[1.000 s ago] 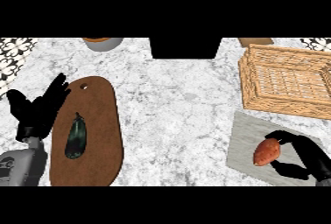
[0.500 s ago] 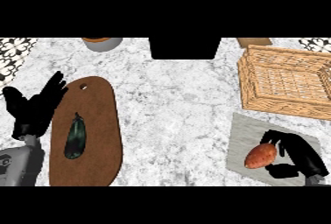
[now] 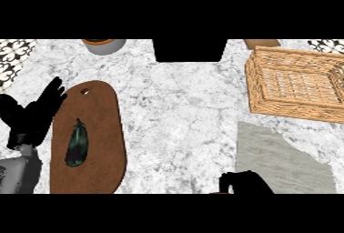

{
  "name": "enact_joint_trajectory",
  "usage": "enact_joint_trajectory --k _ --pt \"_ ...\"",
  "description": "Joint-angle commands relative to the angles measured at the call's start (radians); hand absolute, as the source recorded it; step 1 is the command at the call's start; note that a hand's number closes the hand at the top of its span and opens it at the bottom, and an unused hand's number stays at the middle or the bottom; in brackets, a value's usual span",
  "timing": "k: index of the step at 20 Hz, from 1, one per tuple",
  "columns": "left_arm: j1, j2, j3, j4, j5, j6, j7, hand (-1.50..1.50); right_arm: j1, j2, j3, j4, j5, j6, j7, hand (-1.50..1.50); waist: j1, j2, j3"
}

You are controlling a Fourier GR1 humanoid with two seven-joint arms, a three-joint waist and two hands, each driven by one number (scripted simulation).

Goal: Pick the sweet potato from the placemat and place it in the basket

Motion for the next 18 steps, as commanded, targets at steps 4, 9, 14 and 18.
enact_joint_trajectory --k 4,9,14,18 --pt "0.022 0.017 0.022 0.033 -0.004 -0.011 -0.053 0.00 0.256 0.094 0.208 -0.279 -0.114 -0.046 -0.062 1.50 -0.009 0.004 0.005" --pt "0.008 0.010 0.017 0.001 0.009 -0.006 0.003 0.00 0.367 0.111 0.343 -0.553 -0.116 -0.109 -0.022 1.50 -0.005 0.001 0.005" --pt "0.015 0.011 0.004 -0.039 0.011 -0.018 0.031 0.00 0.371 0.111 0.333 -0.744 -0.079 -0.086 0.114 1.50 0.009 0.005 0.006" --pt "-0.042 -0.014 -0.006 0.006 -0.017 0.027 0.028 0.00 0.407 0.108 0.365 -0.871 -0.025 -0.069 0.200 1.50 -0.004 0.007 0.005"
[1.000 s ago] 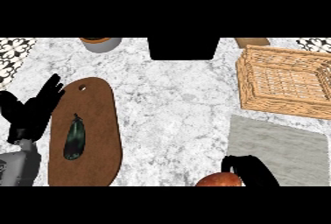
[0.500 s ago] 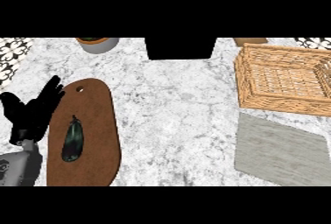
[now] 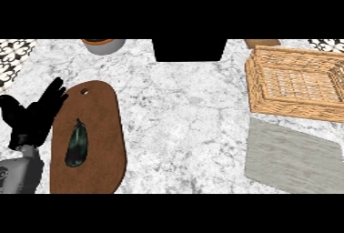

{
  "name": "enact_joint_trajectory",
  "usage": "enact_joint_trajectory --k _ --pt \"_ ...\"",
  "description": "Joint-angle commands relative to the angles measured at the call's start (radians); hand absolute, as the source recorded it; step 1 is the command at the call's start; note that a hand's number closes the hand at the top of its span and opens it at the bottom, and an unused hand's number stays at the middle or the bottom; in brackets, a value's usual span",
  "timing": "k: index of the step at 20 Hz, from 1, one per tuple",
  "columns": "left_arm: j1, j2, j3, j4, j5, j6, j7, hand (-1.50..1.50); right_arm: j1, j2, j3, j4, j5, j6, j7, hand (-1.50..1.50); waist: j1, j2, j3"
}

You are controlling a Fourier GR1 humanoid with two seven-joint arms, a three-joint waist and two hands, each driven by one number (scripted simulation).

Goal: Pick the sweet potato from the placemat and place it in the basket

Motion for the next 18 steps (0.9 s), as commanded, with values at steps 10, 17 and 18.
enact_joint_trajectory --k 10,17,18 --pt "-0.031 -0.011 -0.011 0.012 -0.004 -0.001 -0.005 0.00 -0.408 0.061 -0.089 -0.241 -0.019 0.077 0.442 1.50 0.031 0.013 -0.002" --pt "-0.050 -0.020 -0.021 0.010 -0.021 0.019 0.017 0.00 -0.847 0.062 -0.335 -0.126 -0.024 0.153 0.703 1.50 0.029 0.009 -0.001" --pt "-0.041 0.008 -0.001 0.044 -0.017 -0.003 -0.008 0.00 -0.905 0.062 -0.446 -0.079 -0.042 0.200 0.676 1.50 0.029 0.012 -0.001"
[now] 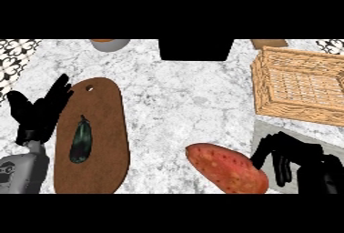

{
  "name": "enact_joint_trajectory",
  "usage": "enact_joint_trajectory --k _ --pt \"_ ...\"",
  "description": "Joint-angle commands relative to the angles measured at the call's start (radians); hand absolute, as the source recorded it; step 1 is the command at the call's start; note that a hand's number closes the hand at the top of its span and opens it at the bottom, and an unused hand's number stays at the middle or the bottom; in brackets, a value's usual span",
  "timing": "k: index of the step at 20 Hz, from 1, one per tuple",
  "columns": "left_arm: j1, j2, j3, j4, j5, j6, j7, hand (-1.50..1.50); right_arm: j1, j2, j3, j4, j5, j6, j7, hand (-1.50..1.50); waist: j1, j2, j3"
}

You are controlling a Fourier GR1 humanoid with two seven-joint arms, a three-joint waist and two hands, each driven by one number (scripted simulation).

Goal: Pick the sweet potato from the placemat and place it in the basket

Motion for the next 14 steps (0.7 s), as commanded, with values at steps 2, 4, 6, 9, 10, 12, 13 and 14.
enact_joint_trajectory --k 2,4,6,9,10,12,13,14 --pt "0.000 -0.009 -0.011 -0.032 -0.003 0.006 0.019 0.00 -0.316 0.000 -0.266 0.013 -0.058 0.121 0.151 1.50 0.000 -0.004 0.001" --pt "0.025 0.013 0.007 -0.047 0.027 -0.030 0.028 0.00 -0.337 -0.086 -0.463 0.083 -0.195 0.149 0.056 1.50 -0.004 -0.004 0.003" --pt "-0.016 0.000 0.025 0.055 0.005 0.003 -0.033 0.00 -0.413 -0.112 -0.532 0.167 -0.247 0.142 0.040 1.50 -0.016 -0.003 0.003" --pt "0.053 -0.022 -0.003 -0.050 0.000 0.007 -0.001 0.00 -0.437 -0.189 -0.628 0.229 -0.325 0.176 0.019 1.50 -0.014 -0.007 0.003" --pt "0.043 0.005 0.017 -0.032 0.010 -0.010 0.015 0.00 -0.435 -0.198 -0.641 0.278 -0.323 0.145 -0.015 1.50 -0.014 -0.006 0.003" --pt "-0.010 0.014 0.015 -0.025 0.014 -0.011 0.051 0.00 -0.463 -0.251 -0.696 0.408 -0.365 0.132 -0.104 1.50 -0.013 -0.005 0.003" --pt "0.004 0.016 0.031 0.028 0.025 -0.036 -0.013 0.00 -0.414 -0.260 -0.713 0.391 -0.388 0.132 -0.137 1.50 -0.017 -0.005 0.003" --pt "-0.056 0.022 0.032 0.033 0.028 -0.024 0.033 0.00 -0.374 -0.242 -0.637 0.464 -0.275 0.054 -0.213 1.50 -0.014 -0.003 0.003"
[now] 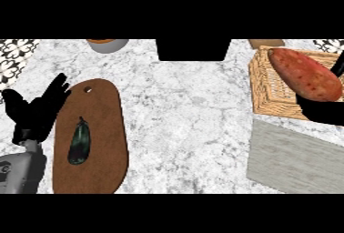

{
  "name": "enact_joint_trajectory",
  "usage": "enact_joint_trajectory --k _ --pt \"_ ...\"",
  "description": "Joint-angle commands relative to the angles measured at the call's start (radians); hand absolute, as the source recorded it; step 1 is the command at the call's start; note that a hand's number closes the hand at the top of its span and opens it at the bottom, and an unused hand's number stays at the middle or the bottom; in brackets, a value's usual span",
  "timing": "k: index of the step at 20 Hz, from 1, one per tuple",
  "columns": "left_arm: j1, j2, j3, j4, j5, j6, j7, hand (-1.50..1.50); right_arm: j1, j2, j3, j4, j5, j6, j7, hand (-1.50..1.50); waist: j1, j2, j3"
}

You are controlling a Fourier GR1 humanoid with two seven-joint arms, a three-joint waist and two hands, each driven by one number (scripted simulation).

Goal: Pick the sweet potato from the placemat and place it in the basket

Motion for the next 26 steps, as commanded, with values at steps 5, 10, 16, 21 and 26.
enact_joint_trajectory --k 5,10,16,21,26 --pt "-0.013 -0.011 -0.004 0.008 -0.013 0.011 -0.001 0.00 -0.039 -0.052 -0.093 0.302 -0.069 -0.130 -0.204 1.50 0.001 0.000 0.000" --pt "0.051 -0.023 -0.009 -0.050 -0.006 0.000 -0.010 0.00 -0.113 -0.122 -0.132 0.555 -0.089 -0.204 -0.368 1.50 0.008 0.000 0.000" --pt "0.013 -0.023 -0.006 -0.012 -0.029 0.024 -0.014 0.00 -0.082 -0.128 -0.195 0.673 -0.083 -0.340 -0.380 -1.50 0.003 -0.001 0.000" --pt "0.040 -0.036 -0.014 0.028 -0.043 0.008 -0.080 0.00 -0.156 -0.190 -0.193 0.828 -0.152 -0.332 -0.504 -1.50 0.003 0.000 0.000" --pt "0.000 -0.022 -0.001 -0.018 -0.022 0.016 0.011 0.00 -0.185 -0.183 -0.215 0.779 -0.230 -0.336 -0.455 -1.50 -0.001 -0.002 0.000"
